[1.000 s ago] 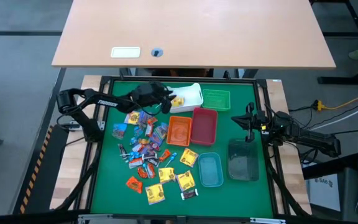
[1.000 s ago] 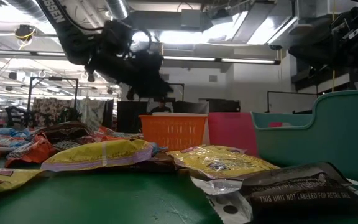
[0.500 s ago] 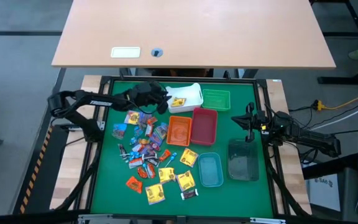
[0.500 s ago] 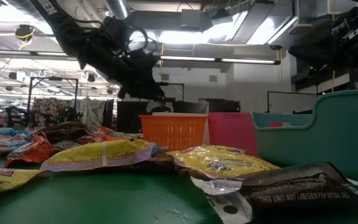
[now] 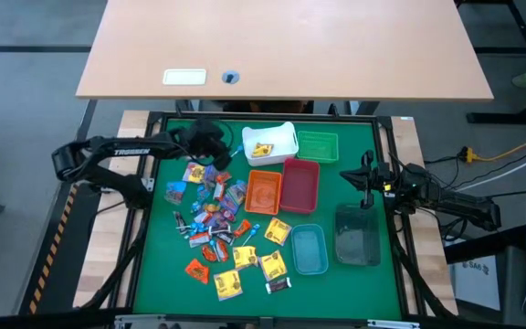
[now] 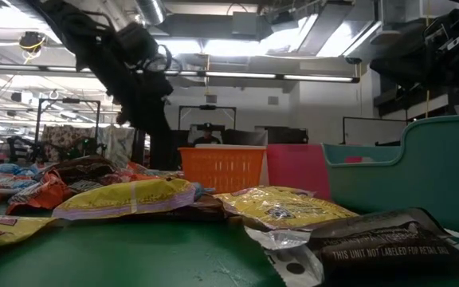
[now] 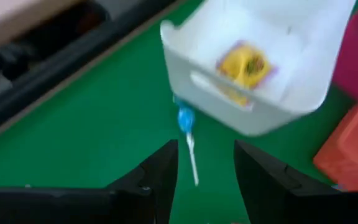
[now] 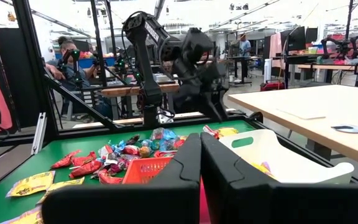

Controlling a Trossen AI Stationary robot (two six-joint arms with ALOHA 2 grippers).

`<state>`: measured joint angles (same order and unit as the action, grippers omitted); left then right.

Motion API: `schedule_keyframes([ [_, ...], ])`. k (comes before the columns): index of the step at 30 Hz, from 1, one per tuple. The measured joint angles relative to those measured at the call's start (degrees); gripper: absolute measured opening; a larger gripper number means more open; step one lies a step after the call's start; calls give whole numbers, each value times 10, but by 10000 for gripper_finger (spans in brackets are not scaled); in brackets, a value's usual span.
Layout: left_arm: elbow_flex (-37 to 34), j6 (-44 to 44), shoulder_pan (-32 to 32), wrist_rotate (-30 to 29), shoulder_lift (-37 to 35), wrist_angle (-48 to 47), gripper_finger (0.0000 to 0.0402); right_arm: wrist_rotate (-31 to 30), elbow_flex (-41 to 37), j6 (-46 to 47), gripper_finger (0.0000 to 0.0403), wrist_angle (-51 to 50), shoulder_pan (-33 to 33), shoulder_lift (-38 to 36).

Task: Sort candy
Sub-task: Put the blue lollipop into the green basket

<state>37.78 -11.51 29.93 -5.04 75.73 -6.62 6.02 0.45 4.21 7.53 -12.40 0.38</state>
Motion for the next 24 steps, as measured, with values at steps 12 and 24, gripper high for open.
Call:
schedule_keyframes([
  [12, -1, 1, -8, 0, 111, 21, 144, 0, 0, 0, 3, 0, 0, 0],
  [24, -1, 1, -7, -4, 157, 57, 144, 0, 0, 0, 3, 0, 0, 0],
])
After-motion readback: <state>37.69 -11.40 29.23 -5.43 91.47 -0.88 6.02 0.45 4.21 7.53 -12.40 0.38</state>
